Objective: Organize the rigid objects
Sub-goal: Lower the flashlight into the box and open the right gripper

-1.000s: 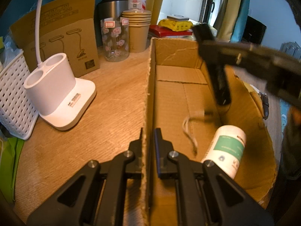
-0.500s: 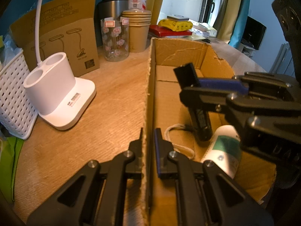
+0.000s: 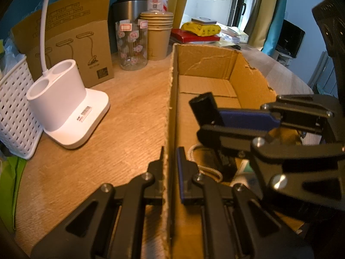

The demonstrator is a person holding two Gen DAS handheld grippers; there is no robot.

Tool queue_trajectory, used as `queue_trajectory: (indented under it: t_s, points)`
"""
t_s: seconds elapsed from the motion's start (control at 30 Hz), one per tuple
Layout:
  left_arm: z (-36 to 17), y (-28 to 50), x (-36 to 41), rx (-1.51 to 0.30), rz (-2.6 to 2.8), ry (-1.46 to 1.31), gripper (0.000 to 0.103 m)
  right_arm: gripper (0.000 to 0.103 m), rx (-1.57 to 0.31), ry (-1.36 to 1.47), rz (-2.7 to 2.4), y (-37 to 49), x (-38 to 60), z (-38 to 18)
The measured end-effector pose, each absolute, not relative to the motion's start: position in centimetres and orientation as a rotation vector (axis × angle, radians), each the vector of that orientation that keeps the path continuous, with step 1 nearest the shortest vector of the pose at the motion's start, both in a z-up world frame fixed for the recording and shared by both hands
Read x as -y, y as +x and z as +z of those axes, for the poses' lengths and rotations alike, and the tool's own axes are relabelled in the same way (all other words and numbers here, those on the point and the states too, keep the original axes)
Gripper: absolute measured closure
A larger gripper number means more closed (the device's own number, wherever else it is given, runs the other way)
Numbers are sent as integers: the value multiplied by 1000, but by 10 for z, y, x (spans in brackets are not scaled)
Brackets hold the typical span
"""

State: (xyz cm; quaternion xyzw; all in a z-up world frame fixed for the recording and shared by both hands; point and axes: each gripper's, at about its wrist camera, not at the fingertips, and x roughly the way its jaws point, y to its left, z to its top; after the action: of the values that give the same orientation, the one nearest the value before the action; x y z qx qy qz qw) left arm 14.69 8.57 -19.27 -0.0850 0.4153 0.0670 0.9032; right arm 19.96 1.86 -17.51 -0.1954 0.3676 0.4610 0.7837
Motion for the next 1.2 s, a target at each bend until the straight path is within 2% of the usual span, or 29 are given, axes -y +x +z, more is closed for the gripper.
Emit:
queue_trajectory:
  t_s: [0.33,0.47,0.93,1.0,1.07,1.2]
  points:
    - [-193,148,-85,-856,139,-175,95,81,-785,-457,1002,192,-20,-173]
    - [-192,147,-85,-855,140,-173,95,73,-781,-453,999,192,-18,-172]
    - [-193,147,-85,-854,141,-172,95,63,-745,-412,978,192,-8,-162]
    - [-193,148,-85,-854,141,-172,94,61,-734,-395,962,193,-3,-158]
    - [-193,147,-85,-854,141,-172,94,53,-723,-378,952,193,2,-154]
    - [-193,147,-85,-854,141,-172,94,50,-700,-356,936,193,10,-146]
